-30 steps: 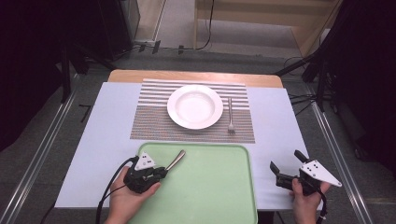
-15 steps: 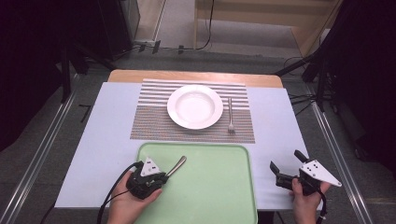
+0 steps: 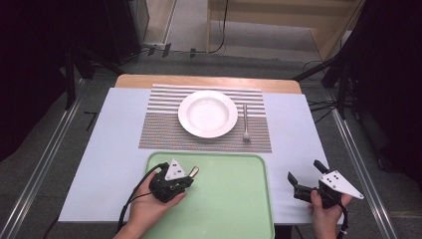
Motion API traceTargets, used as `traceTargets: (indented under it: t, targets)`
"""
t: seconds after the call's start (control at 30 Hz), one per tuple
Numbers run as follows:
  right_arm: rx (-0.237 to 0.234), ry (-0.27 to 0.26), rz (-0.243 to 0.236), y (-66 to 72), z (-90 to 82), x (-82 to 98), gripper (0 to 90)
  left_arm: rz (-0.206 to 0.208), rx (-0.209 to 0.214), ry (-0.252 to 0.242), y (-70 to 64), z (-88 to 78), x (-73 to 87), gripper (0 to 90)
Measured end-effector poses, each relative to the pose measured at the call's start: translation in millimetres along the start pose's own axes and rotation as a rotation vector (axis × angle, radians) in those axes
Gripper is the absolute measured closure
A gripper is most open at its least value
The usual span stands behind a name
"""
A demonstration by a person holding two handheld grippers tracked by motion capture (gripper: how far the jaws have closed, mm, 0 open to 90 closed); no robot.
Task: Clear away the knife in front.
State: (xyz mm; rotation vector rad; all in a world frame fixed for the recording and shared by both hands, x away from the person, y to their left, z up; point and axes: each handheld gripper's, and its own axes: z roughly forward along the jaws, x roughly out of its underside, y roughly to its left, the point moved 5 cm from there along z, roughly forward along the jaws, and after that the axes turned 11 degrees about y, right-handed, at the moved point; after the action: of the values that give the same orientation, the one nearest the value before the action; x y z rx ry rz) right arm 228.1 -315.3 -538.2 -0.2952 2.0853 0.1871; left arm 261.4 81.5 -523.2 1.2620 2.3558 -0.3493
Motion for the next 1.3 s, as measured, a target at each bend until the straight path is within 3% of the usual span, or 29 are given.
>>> traceTargets:
  t: [0.13,0.23,0.7,1.03,1.3]
  targets:
    - [-0.001,-0.002,0.004,0.0,-0.3,0.0,0.0,0.015,-0.011,0.032,-0.7,9.8,-2.2,88.7]
    - [0.001,0.0,0.0,0.1,0.0,0.1,0.0,-0.002,-0.015,0.032,2.8,12.0,-0.3,88.9]
    - [0.009,0.01,0.001,0.5,0.5,0.3,0.0,-0.067,-0.071,0.027,31.4,-3.9,23.3,89.0]
    - [0.009,0.015,0.001,0.9,0.9,0.5,0.0,-0.104,-0.074,0.009,42.3,-15.7,43.2,89.0]
    - [0.015,0.018,0.0,0.7,1.2,0.5,0.0,-0.167,-0.057,-0.014,57.1,-22.9,55.9,89.0]
